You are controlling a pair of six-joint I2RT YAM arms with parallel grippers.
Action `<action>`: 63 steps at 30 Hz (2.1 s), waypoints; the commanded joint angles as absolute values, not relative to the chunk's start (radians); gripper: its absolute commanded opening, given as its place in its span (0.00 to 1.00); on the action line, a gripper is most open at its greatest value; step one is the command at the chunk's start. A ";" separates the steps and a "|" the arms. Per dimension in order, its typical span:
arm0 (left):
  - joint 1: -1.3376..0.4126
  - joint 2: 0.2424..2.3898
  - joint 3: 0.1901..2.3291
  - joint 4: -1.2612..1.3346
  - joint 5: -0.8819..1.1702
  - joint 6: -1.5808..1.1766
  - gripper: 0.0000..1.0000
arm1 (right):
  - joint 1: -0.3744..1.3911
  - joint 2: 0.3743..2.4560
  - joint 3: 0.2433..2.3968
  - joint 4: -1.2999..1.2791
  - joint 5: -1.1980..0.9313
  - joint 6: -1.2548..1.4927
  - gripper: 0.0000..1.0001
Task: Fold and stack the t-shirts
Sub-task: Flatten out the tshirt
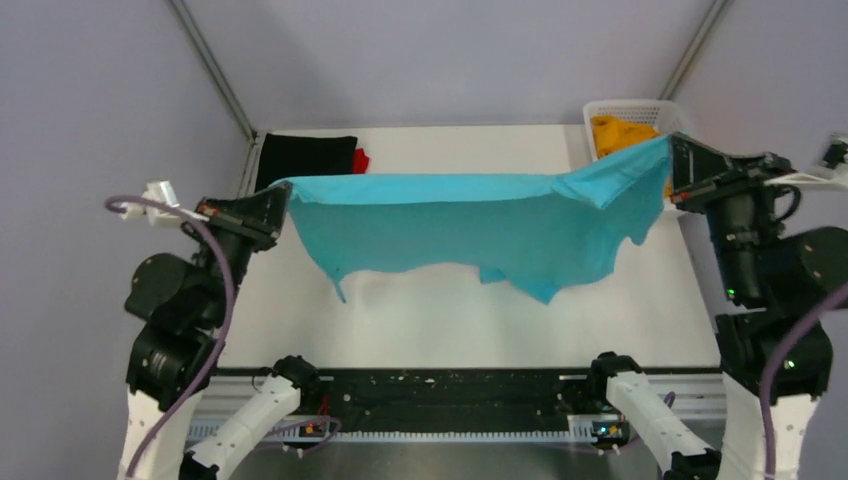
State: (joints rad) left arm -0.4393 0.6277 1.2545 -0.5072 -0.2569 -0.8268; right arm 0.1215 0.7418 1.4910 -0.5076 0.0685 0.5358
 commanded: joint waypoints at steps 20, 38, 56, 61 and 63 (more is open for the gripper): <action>-0.438 0.707 1.436 -0.496 -0.264 -0.706 0.00 | 0.122 0.796 1.759 -0.518 0.070 0.389 0.00; -0.070 1.729 1.225 -0.129 0.059 -0.855 0.00 | 0.114 1.537 1.096 0.186 0.181 0.421 0.00; -0.006 2.270 1.838 -0.411 0.071 -0.930 0.51 | 0.096 2.349 1.905 -0.186 0.217 0.606 0.26; -0.006 2.140 1.780 -0.423 0.040 -0.885 0.99 | 0.095 2.293 1.914 -0.187 0.154 0.534 0.57; -0.006 2.065 1.738 -0.420 0.026 -0.871 0.99 | 0.096 2.229 1.858 -0.185 0.103 0.518 0.73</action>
State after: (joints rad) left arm -0.0273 2.2227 1.7947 -0.3733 0.1081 -0.9112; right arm 0.1009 2.3497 1.8790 -0.1616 0.1661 0.5598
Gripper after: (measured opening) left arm 0.987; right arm 0.579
